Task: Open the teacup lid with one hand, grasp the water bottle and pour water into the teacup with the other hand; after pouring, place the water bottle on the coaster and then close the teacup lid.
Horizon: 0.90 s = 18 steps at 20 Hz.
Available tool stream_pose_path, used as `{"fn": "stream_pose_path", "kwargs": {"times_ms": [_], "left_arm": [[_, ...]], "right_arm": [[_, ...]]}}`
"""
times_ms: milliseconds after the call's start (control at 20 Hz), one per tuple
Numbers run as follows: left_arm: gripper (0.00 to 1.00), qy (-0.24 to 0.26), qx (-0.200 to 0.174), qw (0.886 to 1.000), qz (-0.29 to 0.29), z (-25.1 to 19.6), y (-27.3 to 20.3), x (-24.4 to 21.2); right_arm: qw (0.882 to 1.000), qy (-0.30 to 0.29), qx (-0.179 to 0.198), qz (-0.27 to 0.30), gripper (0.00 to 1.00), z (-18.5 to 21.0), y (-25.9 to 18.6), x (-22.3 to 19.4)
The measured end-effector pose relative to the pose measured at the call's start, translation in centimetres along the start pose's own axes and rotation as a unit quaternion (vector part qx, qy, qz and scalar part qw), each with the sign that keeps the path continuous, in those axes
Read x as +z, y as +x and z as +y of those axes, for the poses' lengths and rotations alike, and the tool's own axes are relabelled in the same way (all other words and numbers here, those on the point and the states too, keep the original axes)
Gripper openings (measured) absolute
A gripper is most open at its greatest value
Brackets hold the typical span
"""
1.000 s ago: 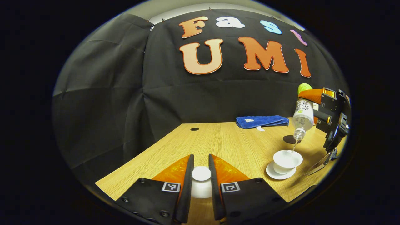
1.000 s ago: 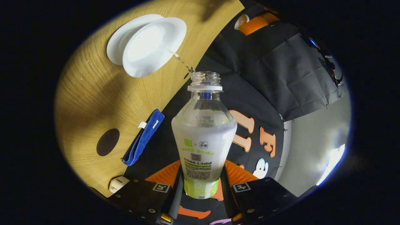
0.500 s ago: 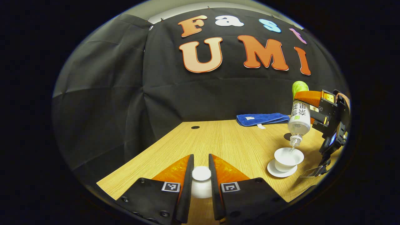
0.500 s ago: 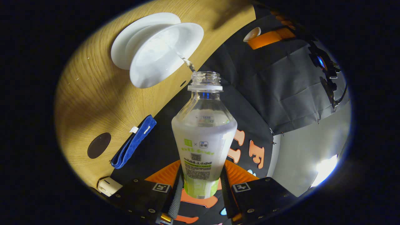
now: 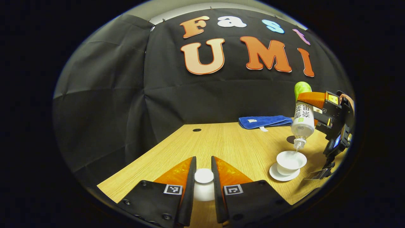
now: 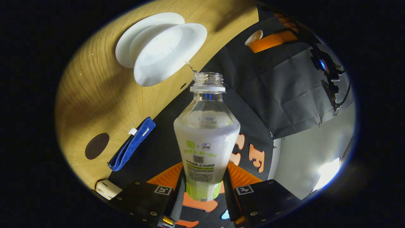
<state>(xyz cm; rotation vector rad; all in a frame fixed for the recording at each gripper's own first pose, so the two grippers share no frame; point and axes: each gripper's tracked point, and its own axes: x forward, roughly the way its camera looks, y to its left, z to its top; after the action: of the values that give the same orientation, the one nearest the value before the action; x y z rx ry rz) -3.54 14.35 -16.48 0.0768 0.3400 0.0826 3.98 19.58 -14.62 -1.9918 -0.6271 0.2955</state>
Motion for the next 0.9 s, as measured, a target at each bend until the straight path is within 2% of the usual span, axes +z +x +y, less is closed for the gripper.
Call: {"fn": "stream_pose_path", "kwargs": {"times_ms": [150,300,500,600,750,900], "left_arm": [[0.33,0.002,-0.001,1.000,-0.004,-0.1,-0.1,0.3],[0.33,0.001,-0.004,1.000,-0.010,-0.5,-0.3,0.7],[0.33,-0.001,-0.012,1.000,-0.017,-1.5,-0.4,1.5],[0.33,-0.002,-0.017,1.000,-0.017,-2.1,-0.4,1.6],[0.34,0.000,-0.027,0.999,-0.018,-3.6,-0.3,2.0],[0.34,-0.001,-0.046,0.999,-0.027,-5.4,-0.5,2.8]], "right_arm": [[0.998,0.054,0.030,0.007,0.58,0.7,0.2,-0.3],[0.991,0.119,0.067,0.015,0.60,1.3,0.5,-0.6],[0.972,0.208,0.099,0.036,0.58,2.7,0.0,-0.5],[0.949,0.284,0.127,0.048,0.58,3.8,-0.5,-0.2],[0.902,0.398,0.159,0.057,0.59,4.7,-1.1,0.4],[0.873,0.456,0.158,0.068,0.59,4.7,-1.6,0.4]]}}
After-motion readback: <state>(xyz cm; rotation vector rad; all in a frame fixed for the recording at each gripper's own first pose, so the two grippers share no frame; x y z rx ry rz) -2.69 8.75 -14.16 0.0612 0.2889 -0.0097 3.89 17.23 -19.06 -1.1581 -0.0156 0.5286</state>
